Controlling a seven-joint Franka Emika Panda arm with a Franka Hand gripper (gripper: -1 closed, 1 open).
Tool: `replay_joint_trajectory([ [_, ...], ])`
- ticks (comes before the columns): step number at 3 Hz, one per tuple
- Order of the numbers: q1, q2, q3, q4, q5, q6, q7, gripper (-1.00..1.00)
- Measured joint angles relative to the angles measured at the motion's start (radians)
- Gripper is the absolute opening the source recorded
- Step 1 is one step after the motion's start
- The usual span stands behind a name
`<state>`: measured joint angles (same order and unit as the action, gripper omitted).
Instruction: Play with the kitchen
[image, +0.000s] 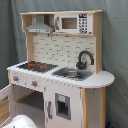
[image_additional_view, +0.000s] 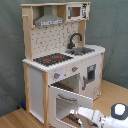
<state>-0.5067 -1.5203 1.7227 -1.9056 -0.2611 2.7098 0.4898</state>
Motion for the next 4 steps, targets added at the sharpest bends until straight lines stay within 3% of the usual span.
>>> replay_joint_trajectory([
  [2,-0.005,0.008,0.025,-0.002,0.000,-0.074,0.202,1.00],
  [4,0.009,0.012,0.065,-0.004,0.001,-0.216,0.352,1.00],
])
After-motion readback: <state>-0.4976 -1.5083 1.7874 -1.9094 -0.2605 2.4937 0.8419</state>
